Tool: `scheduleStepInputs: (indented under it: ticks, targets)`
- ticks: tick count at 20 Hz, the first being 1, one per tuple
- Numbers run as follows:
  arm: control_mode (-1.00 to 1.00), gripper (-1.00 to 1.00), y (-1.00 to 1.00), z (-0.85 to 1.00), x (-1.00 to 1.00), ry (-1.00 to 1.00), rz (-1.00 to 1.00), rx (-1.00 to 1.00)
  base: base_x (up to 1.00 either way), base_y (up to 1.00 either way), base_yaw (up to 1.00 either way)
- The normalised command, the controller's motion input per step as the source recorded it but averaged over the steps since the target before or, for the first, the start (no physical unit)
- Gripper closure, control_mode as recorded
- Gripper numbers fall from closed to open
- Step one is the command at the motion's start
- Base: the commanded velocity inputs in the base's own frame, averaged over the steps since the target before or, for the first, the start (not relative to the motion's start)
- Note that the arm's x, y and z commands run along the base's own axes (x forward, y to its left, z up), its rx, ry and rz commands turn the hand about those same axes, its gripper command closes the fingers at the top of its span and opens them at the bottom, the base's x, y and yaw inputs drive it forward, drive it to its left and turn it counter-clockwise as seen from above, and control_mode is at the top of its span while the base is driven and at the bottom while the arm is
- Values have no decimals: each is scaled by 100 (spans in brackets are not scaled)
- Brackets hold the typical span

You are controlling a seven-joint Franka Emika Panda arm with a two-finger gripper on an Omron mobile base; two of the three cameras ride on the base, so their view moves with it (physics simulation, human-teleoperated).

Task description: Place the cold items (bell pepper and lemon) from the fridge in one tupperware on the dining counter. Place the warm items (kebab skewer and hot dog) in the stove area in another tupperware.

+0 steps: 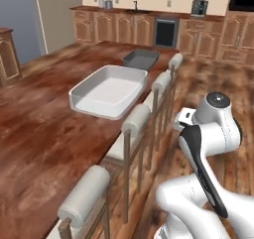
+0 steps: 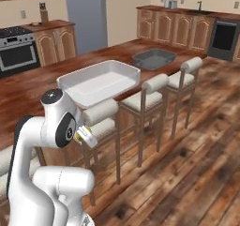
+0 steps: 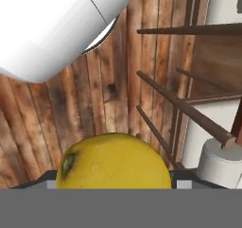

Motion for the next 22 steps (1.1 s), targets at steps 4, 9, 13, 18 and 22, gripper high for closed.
scheduleStepInputs:
  ticks: [4,9,13,18,22]
  targets:
    - [100,100,0,0,0,0,0,0,70,-97,38]
    - [100,100,0,0,0,0,0,0,56,-89,43]
    - [100,100,0,0,0,0,0,0,48,-52,49]
    - [100,100,0,0,0,0,0,0,17,-36,55]
    - [100,100,0,0,0,0,0,0,14,-42,51]
